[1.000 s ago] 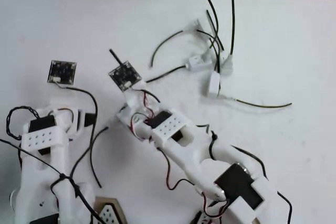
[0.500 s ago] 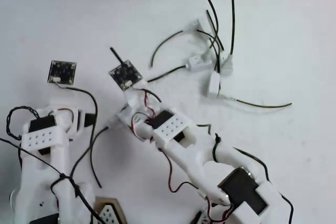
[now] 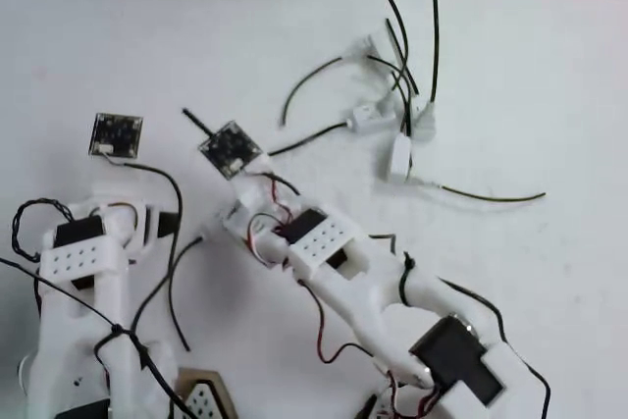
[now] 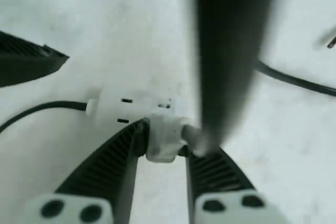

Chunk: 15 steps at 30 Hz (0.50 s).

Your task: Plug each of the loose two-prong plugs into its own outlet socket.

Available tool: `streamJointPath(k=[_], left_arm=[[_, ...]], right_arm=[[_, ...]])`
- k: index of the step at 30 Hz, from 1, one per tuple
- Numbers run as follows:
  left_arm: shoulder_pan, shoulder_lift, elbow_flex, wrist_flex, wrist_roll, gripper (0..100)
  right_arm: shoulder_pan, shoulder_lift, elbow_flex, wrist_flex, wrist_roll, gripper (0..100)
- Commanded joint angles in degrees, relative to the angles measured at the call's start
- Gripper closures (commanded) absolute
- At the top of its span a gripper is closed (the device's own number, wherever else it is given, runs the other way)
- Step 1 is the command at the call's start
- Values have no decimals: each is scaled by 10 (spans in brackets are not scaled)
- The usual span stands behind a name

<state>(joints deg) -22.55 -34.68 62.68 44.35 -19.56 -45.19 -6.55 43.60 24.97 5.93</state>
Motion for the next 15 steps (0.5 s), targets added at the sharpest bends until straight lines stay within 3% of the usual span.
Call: streamJointPath(k=[1,8,15], left_arm=[[7,-16,-2,-10,1,681],[7,-16,-2,-10,1,682],[8,-15,-2,-10,1,683]], right_arm=[[13,-65,-2,73,34,981],[73,-160,-5,247,38,981],[81,-159,-4,378,38,978]])
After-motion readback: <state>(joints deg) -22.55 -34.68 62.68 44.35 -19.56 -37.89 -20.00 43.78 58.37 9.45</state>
